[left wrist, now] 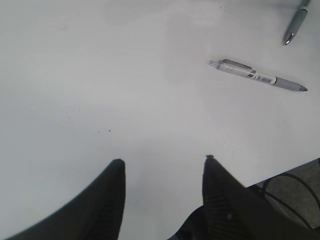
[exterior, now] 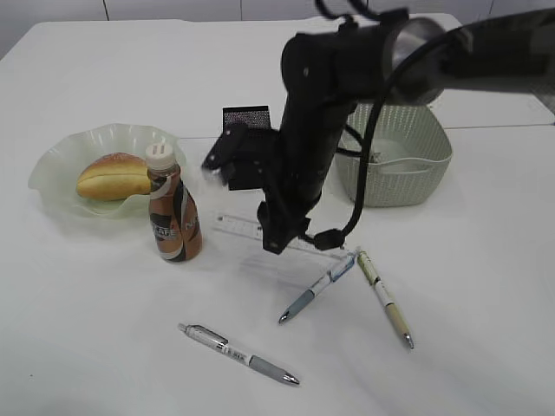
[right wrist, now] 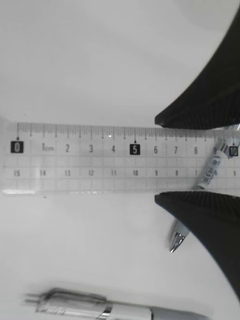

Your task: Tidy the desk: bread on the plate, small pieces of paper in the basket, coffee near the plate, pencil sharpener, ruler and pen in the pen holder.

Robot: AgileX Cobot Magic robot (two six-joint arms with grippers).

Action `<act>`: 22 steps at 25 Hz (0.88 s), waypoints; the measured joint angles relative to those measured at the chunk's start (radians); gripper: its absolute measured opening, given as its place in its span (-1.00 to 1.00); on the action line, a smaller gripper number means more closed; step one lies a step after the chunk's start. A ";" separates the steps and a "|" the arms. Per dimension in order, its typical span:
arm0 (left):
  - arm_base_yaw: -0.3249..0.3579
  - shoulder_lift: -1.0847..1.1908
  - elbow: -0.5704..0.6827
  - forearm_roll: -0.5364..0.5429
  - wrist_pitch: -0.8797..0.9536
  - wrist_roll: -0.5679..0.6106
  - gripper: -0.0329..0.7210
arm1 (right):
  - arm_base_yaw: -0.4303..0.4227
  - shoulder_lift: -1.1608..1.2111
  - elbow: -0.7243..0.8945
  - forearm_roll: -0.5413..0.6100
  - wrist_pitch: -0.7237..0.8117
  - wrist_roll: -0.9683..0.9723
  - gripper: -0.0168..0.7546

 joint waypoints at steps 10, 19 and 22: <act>0.000 0.000 0.000 0.000 0.000 0.000 0.07 | -0.234 -0.121 0.000 0.609 -0.051 -0.397 -0.28; 0.000 0.000 0.000 0.000 0.048 0.000 0.07 | -0.292 -0.047 0.000 1.273 -0.247 -0.902 -0.28; 0.000 0.000 0.000 -0.014 0.070 0.000 0.05 | -0.292 0.018 -0.002 1.510 -0.265 -1.047 -0.28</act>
